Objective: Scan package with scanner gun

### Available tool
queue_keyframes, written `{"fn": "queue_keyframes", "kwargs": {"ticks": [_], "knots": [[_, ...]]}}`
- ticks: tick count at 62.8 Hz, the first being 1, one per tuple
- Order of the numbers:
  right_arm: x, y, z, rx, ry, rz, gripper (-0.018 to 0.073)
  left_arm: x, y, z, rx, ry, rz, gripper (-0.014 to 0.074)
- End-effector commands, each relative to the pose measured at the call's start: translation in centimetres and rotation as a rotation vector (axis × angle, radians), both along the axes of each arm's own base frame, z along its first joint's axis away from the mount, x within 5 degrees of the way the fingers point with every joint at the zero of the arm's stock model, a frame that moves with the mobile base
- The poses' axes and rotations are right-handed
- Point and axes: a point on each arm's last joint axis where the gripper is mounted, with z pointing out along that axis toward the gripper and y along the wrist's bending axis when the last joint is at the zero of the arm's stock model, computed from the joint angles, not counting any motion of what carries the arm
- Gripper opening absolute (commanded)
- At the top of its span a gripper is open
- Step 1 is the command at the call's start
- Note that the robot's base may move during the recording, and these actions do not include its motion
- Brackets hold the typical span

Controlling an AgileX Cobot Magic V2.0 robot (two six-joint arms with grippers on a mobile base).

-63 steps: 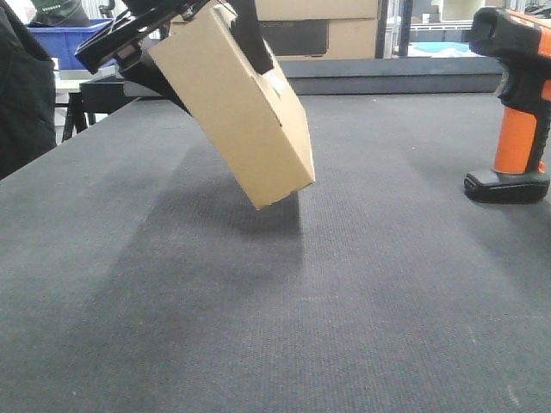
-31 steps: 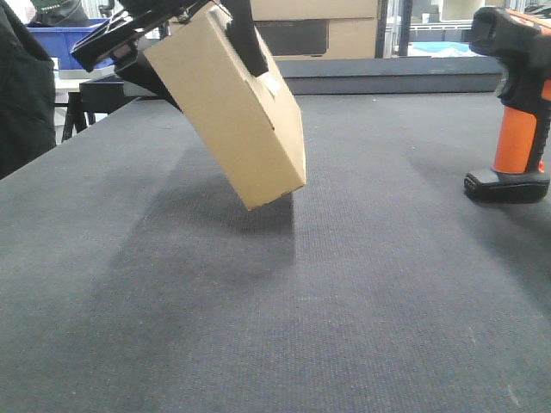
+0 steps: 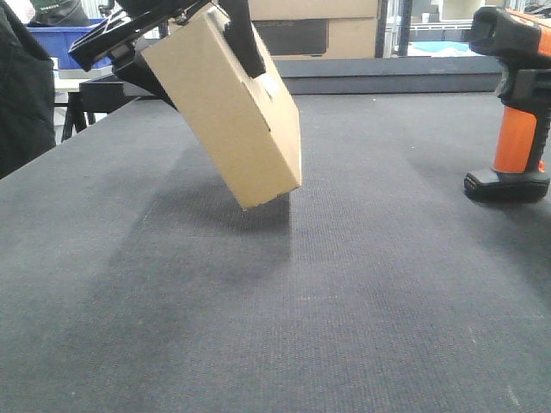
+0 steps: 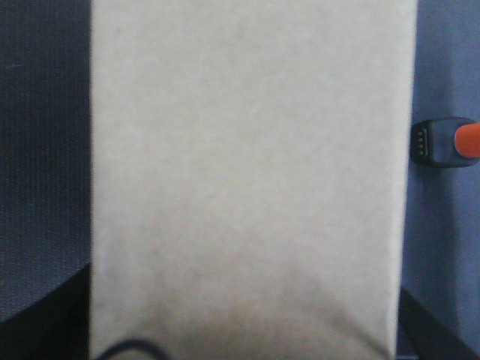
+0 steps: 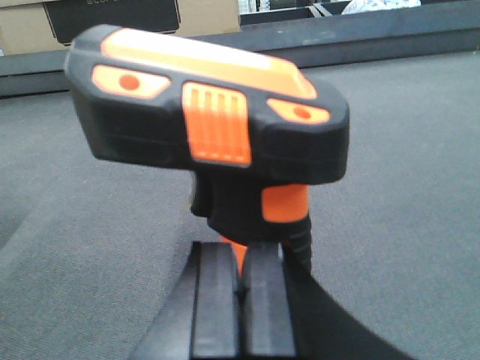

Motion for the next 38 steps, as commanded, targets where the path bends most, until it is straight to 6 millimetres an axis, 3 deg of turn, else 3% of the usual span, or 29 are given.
{"fn": "queue_keyframes", "kwargs": {"ticks": [1,4,12,38], "knots": [[0.2,-0.1,0.3,0.037,-0.037,-0.017,0.0092,0.1,-0.2,0.4,-0.01,-0.028,0.005,-0.0111],[0.2,-0.1,0.3,0.065,-0.048,-0.022,0.026,0.2,-0.2,0.4,-0.009,-0.026,0.005,-0.0111],[0.2,-0.1,0.3,0.119,-0.065,-0.031,0.057,0.2,-0.2,0.4,-0.009,-0.026,0.005,-0.0111],[2.3,-0.1,-1.2,0.082,-0.106,-0.044,0.0568,0.1,-0.2,0.3,-0.005,-0.016,0.002,-0.0111]]}}
